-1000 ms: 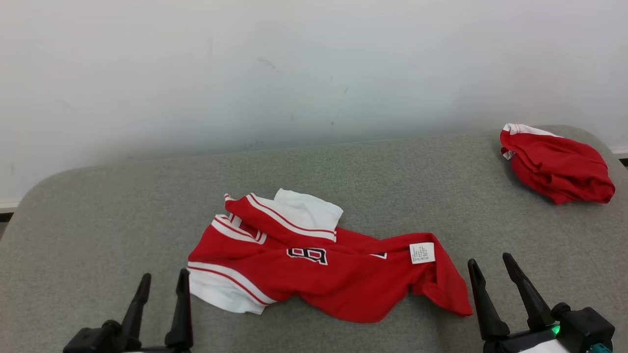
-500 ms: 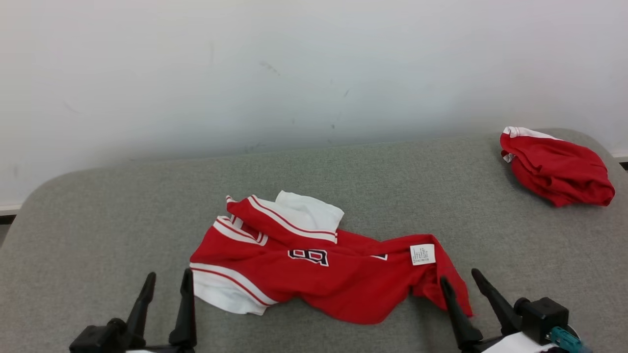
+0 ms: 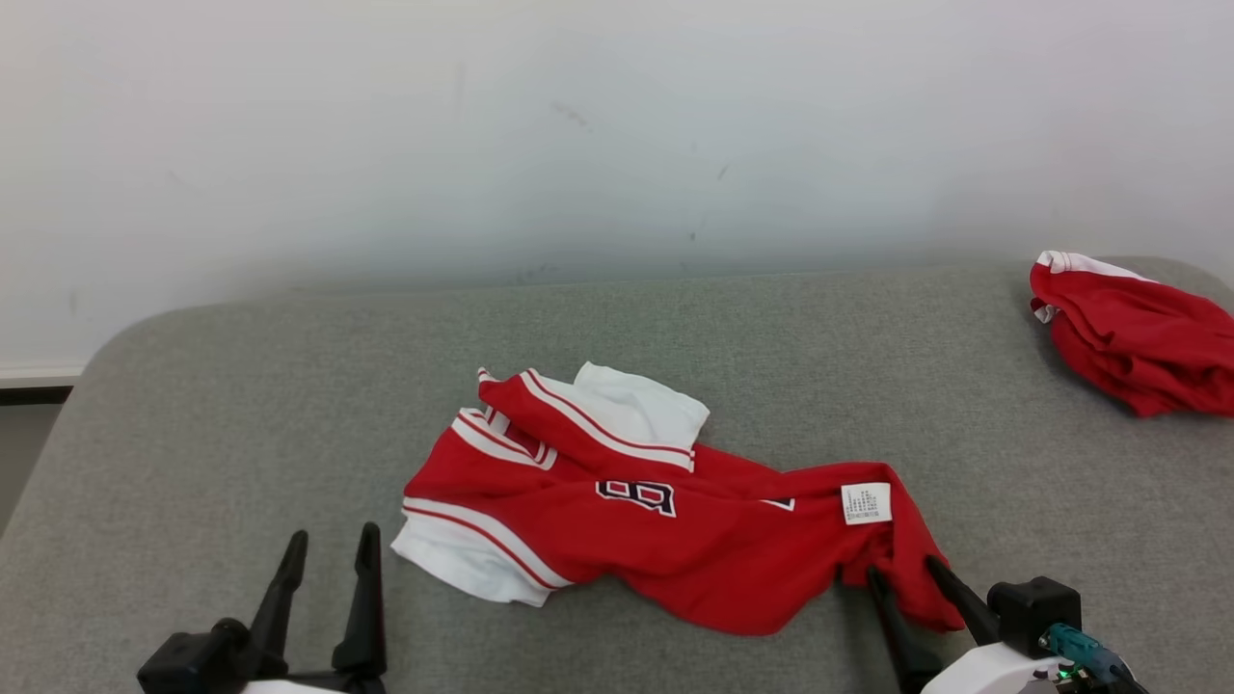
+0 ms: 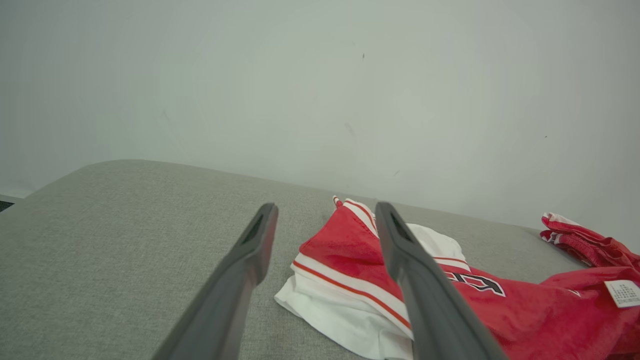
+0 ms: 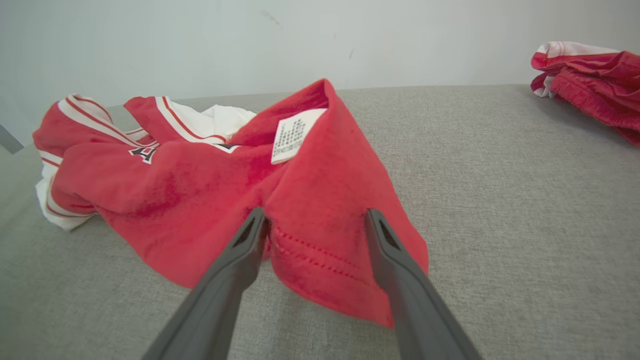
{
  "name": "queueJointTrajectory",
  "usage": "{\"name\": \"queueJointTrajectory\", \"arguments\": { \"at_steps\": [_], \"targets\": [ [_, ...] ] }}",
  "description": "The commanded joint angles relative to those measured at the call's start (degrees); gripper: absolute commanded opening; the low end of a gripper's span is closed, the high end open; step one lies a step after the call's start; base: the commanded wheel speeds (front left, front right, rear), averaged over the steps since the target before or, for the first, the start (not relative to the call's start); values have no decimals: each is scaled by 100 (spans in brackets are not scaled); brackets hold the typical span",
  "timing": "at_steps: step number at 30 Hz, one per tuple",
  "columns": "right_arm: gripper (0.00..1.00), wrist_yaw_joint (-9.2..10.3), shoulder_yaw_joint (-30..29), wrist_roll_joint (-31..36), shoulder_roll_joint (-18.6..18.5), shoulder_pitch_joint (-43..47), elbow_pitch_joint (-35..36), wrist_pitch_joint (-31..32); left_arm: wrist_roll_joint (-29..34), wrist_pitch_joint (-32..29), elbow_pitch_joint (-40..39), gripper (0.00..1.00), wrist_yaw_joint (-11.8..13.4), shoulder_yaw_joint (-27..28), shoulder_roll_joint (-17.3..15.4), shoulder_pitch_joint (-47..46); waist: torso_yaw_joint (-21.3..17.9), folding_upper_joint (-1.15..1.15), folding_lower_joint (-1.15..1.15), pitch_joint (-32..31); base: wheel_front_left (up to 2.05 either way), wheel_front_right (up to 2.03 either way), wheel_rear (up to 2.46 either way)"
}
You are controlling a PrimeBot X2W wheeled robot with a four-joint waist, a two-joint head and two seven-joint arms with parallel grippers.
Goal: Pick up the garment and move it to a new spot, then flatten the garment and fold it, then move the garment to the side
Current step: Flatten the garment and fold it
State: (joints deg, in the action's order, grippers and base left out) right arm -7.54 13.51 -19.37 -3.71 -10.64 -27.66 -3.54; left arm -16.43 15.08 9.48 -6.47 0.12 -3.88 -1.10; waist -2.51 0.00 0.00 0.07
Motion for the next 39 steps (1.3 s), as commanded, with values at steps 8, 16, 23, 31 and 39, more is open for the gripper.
{"name": "queueJointTrajectory", "arguments": {
  "at_steps": [8,16,23,31,39],
  "targets": [
    [0,11,-198,213,43,-37,27,-171,60,10,66,100,-55,81,44,-54,33,0,0,25,0,0,0],
    [0,11,-677,90,-125,9,633,48,99,10,100,100,-91,78,60,-102,67,0,0,105,0,0,0],
    [0,11,-876,-102,-816,-755,975,760,131,10,114,100,-101,-15,25,-324,264,0,0,588,0,0,0],
    [0,12,-637,-270,-1810,-2049,306,1292,32,10,112,100,-94,-228,-38,-738,718,0,0,1262,0,0,0],
    [0,12,-97,71,-2775,-3696,-869,1099,-131,10,63,100,-96,-499,-80,-1178,1315,0,0,2069,0,0,0]
  ]
}}
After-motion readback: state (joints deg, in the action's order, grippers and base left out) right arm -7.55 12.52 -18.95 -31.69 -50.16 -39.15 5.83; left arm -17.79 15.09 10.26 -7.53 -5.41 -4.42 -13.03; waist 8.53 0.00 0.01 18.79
